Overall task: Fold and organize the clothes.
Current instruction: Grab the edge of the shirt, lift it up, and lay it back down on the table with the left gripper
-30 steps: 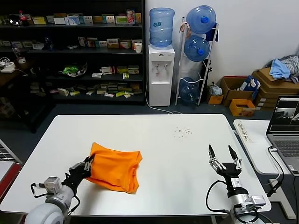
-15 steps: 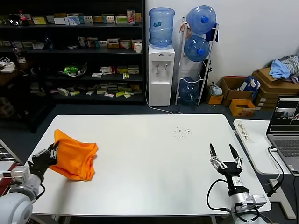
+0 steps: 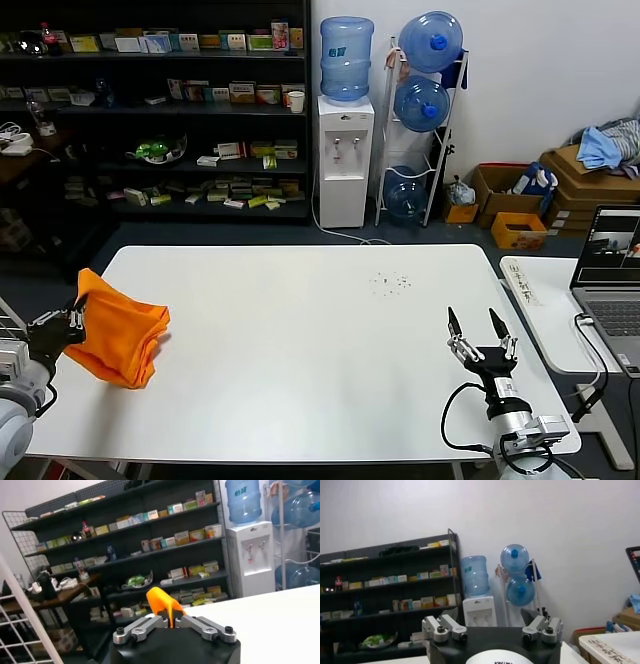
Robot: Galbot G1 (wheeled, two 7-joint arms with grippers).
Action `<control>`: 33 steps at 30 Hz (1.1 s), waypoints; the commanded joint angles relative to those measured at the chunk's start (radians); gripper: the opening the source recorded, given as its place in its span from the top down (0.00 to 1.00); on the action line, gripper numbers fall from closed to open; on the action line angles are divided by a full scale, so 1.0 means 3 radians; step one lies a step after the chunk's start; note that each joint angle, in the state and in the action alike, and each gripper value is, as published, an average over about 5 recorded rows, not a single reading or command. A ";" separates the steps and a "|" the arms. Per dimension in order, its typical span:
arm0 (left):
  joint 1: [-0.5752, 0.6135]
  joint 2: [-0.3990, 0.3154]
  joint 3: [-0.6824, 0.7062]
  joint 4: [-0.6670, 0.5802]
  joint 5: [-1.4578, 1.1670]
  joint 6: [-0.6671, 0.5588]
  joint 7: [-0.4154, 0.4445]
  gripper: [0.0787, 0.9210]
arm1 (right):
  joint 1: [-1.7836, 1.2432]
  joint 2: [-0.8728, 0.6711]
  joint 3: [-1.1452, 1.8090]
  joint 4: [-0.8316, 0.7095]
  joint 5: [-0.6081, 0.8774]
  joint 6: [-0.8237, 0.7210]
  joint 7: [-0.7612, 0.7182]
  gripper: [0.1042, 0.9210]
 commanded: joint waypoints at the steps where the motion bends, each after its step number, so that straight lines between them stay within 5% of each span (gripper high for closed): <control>1: -0.0064 0.0256 0.0303 -0.0130 -0.0349 0.0074 -0.0132 0.95 | -0.0001 -0.0003 0.0002 0.0010 -0.0001 -0.0005 0.0004 0.12; 8: -0.0327 -0.0017 0.1604 -0.0774 -0.1665 0.0195 -0.0818 0.95 | 0.0040 0.0015 -0.0051 0.0003 -0.0026 -0.0033 0.0024 0.12; 15: -0.1027 -0.0709 0.2958 -0.0924 -0.2562 0.0143 -0.1333 0.95 | 0.0151 0.0024 -0.0134 -0.0090 -0.0037 -0.0091 0.0070 0.12; 23: -0.1678 -0.1389 0.3325 -0.0117 -0.2236 -0.0012 -0.1409 0.95 | 0.0195 0.0127 -0.0146 -0.0133 -0.0029 -0.0142 0.0127 0.12; 33: -0.1744 -0.1577 0.3364 0.0161 -0.1699 -0.0082 -0.1273 0.95 | 0.0141 0.0213 -0.0092 -0.0114 -0.0023 -0.0139 0.0136 0.12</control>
